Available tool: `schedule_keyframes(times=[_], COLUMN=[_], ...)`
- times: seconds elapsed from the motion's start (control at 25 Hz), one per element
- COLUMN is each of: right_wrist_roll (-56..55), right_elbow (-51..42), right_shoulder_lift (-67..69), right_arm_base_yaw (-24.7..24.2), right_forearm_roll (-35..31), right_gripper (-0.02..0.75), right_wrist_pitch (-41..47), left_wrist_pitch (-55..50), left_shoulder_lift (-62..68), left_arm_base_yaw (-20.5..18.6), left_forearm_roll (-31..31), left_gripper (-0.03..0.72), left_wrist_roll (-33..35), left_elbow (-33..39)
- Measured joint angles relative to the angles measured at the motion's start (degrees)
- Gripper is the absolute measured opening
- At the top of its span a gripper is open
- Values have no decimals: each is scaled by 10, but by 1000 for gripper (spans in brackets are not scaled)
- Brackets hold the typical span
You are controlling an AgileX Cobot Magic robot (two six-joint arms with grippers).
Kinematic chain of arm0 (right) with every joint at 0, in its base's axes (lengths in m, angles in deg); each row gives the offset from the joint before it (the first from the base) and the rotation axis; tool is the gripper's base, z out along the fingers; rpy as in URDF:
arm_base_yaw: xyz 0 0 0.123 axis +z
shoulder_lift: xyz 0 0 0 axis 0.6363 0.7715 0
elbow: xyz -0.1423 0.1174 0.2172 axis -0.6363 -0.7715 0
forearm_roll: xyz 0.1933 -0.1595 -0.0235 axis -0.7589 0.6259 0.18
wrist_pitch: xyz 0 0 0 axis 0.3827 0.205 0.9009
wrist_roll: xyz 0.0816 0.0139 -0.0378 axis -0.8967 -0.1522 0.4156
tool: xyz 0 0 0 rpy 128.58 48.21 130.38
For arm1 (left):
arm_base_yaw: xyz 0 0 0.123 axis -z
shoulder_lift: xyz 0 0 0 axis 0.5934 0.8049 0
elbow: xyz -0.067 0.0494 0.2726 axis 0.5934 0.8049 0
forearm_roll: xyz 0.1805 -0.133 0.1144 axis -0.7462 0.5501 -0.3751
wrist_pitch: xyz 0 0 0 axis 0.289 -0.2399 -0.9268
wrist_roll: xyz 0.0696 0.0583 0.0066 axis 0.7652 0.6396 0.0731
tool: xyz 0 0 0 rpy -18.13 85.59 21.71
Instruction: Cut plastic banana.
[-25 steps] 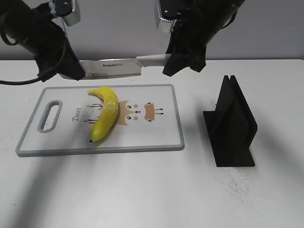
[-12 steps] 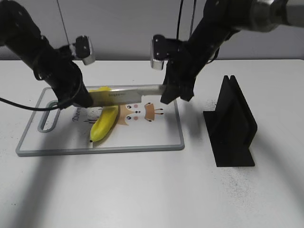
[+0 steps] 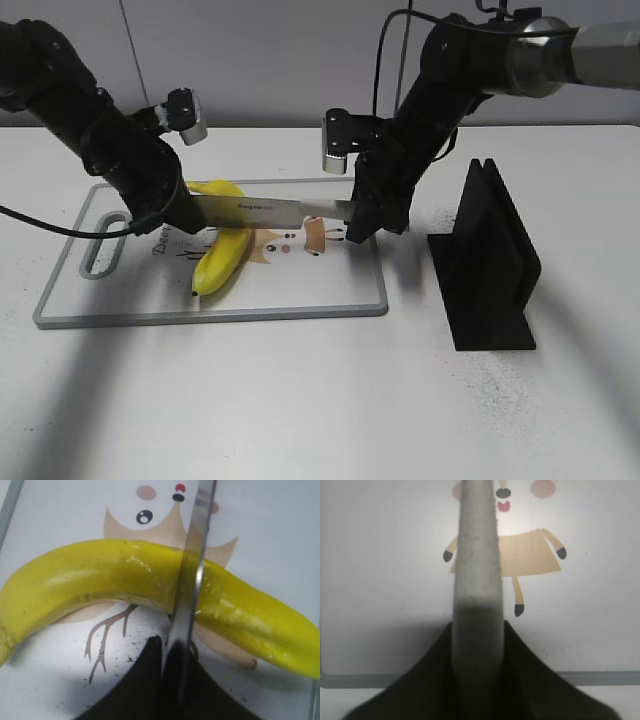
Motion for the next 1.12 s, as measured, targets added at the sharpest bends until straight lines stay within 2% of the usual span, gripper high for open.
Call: schedule_keyframes(times=[0.4,0.68,1.12], right_wrist_roll=[-22,-31,-31], right_elbow=[8,9,9], right_shoulder_lift=[-96,-163,-178], right_arm_base_yaw=[7,9,9], right_forearm_roll=[22,36,38], right_gripper=[161,161,161], right_wrist_pitch=[36,107,112], left_wrist_pitch=[-15,-115,-124], left_shoulder_lift=[-93,-190,-234], left_arm_base_yaw=[2,2,2], left_forearm_roll=[-20,-32,-43], left_gripper=[2,-15,-18], left_wrist_roll=[-9,-20,-22], left_elbow=[13,14,14])
